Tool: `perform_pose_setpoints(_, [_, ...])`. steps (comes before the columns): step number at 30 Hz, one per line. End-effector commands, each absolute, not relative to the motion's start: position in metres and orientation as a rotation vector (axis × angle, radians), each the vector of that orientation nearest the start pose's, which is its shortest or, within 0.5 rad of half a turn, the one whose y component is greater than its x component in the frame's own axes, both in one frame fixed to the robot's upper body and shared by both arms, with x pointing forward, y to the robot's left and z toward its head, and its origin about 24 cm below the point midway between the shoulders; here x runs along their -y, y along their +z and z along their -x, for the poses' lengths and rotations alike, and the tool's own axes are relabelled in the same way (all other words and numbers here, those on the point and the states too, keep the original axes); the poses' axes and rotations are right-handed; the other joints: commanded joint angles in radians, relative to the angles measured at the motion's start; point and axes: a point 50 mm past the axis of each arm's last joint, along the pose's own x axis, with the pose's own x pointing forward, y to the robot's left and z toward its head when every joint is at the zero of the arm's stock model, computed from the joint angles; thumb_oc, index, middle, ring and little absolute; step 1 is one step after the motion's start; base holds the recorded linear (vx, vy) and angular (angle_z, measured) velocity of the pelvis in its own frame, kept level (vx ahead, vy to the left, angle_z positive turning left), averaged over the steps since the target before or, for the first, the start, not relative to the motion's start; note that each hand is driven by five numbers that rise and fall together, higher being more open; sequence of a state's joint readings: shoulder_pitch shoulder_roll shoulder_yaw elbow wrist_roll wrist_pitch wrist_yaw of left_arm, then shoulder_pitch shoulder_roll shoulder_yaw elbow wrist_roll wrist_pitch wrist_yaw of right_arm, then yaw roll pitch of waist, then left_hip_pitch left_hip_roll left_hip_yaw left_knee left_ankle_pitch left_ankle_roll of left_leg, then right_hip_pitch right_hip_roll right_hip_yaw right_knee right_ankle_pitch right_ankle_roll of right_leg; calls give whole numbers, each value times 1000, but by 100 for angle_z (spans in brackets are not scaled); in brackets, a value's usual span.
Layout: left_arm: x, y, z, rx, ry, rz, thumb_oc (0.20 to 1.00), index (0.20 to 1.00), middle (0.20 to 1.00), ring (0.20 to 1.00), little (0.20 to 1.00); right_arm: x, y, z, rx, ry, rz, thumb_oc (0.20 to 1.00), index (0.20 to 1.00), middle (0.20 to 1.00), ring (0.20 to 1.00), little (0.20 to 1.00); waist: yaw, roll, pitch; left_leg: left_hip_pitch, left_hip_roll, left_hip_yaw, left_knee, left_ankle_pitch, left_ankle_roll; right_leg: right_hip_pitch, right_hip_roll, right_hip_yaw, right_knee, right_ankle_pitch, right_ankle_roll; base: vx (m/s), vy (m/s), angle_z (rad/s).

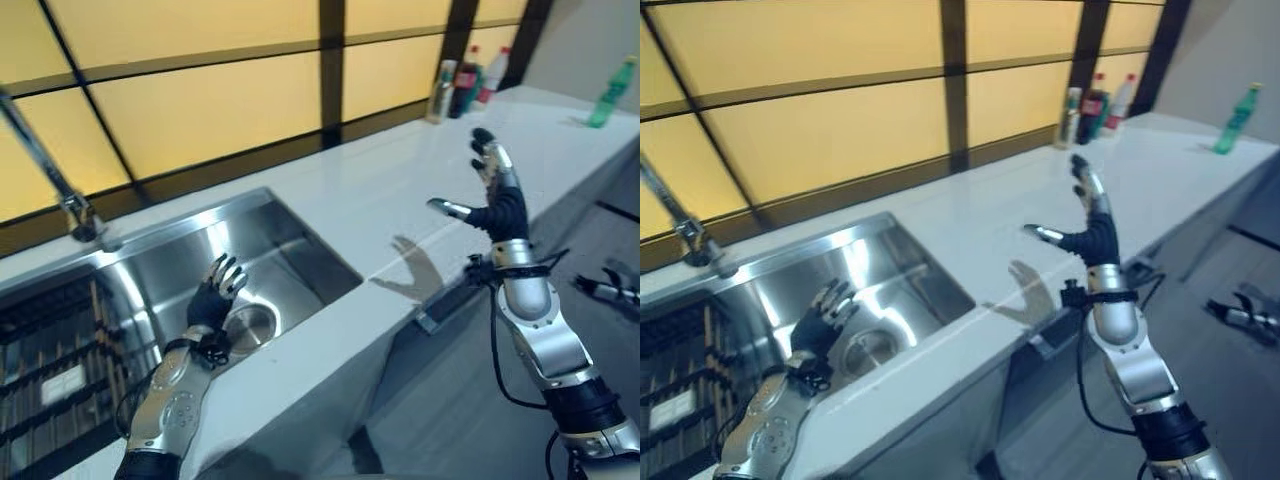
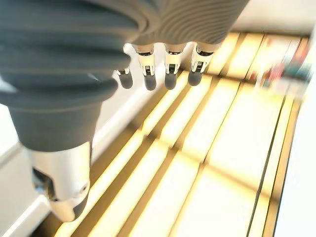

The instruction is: Pick up plates and place into dishwasher.

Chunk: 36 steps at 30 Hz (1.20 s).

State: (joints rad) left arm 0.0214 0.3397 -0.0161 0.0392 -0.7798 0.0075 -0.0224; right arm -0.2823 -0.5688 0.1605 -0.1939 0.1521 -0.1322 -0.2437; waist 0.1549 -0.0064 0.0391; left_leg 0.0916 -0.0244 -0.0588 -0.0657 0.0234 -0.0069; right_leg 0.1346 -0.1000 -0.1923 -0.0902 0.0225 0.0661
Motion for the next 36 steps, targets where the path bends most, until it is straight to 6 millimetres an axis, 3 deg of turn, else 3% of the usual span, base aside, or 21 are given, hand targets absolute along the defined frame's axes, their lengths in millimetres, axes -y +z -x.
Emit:
perform_pose_setpoints(1, [-214, 49, -248, -9, 7, 432, 1000, 1000, 1000, 1000, 1000, 158, 200, -280, 665, 169, 278, 1000, 1000, 1000, 1000, 1000, 41, -65, -9, -49, 45, 11, 135, -136, -24, -76, -66, -37, 40, -3, 48, 21, -33, 26])
perform_pose_setpoints(3, [-215, 49, -247, -4, 18, 409, 1000, 1000, 1000, 1000, 1000, 152, 193, -282, 629, 193, 267, 1000, 1000, 1000, 1000, 1000, 49, -70, -4, -48, 49, 8, 132, -132, -27, -70, -65, -48, 42, -6, 46, 28, -32, 30])
perform_pose_setpoints(12, [-227, 49, -248, -12, 128, 268, 1000, 1000, 1000, 1000, 1000, 131, 116, -289, 271, 267, 90, 1000, 1000, 1000, 1000, 1000, 85, -88, 13, -31, 83, 3, 89, -95, -45, -25, -60, -115, 48, -31, 34, 47, -41, 35])
perform_pose_setpoints(20, [-218, 43, -249, -46, 64, 261, 1000, 1000, 1000, 1000, 1000, 116, 65, -282, 73, 288, 3, 1000, 1000, 1000, 1000, 1000, 95, -65, 20, -30, 99, -5, 67, -63, -56, 4, -56, -144, 62, -57, 24, 18, -24, 19])
perform_pose_setpoints(27, [-212, 41, -250, -53, 37, 222, 1000, 1000, 1000, 1000, 1000, 107, 49, -277, 18, 310, -3, 1000, 1000, 1000, 1000, 1000, 108, -61, 23, -37, 104, -14, 61, -47, -66, 23, -49, -168, 60, -67, 18, 35, -27, 7])
perform_pose_setpoints(36, [-212, 40, -245, -51, 24, 225, 1000, 1000, 1000, 1000, 1000, 105, 44, -273, 8, 308, -11, 1000, 1000, 1000, 1000, 1000, 111, -53, 25, -42, 105, -10, 59, -37, -68, 30, -47, -168, 58, -68, 16, 21, -13, 7])
